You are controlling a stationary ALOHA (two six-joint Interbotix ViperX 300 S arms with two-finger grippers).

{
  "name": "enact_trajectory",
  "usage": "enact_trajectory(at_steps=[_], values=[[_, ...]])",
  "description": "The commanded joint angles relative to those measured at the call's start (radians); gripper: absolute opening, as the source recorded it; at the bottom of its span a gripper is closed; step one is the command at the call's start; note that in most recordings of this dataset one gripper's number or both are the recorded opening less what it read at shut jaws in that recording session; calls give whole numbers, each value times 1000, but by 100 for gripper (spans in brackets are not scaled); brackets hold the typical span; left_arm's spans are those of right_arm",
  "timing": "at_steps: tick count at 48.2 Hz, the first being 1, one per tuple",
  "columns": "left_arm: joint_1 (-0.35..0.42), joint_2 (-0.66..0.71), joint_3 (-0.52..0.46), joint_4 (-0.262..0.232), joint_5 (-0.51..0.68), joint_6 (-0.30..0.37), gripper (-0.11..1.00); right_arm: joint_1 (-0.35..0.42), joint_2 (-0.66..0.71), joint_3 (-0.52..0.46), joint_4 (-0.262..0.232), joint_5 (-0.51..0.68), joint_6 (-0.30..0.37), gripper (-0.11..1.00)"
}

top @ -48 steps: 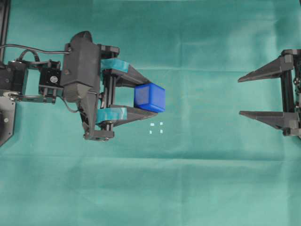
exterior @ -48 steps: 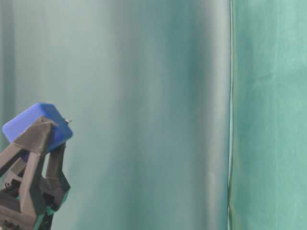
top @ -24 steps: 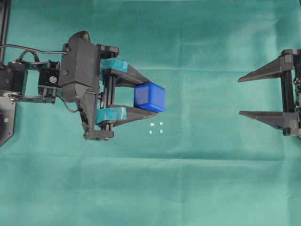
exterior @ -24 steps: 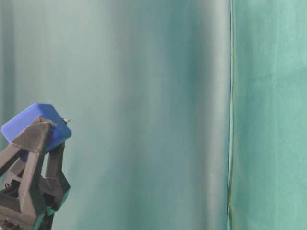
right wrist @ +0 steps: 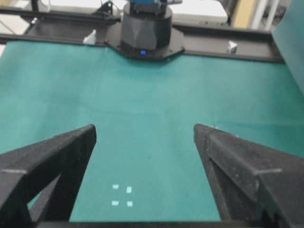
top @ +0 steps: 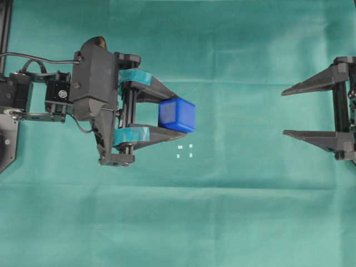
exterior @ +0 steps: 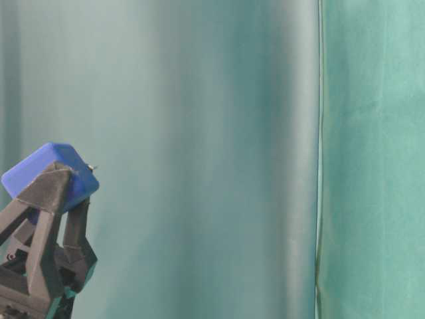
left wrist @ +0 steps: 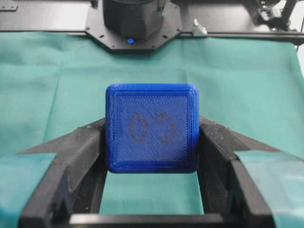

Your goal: Handover the blue block to the right arm after grasping it with the left arm, then place it in the designated position.

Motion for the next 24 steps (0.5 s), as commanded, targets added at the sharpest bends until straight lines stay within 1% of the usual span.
enact_trajectory(at_steps=[1, 21, 24], values=[[-3, -18, -9, 0, -9, 0, 46, -2, 3, -34, -8, 3, -2, 94], [-2, -18, -9, 0, -8, -2, 46, -2, 3, -35, -8, 9, 0, 94], [-2, -18, -11, 0, -8, -2, 46, -2, 3, -35, -9, 11, -8, 94]])
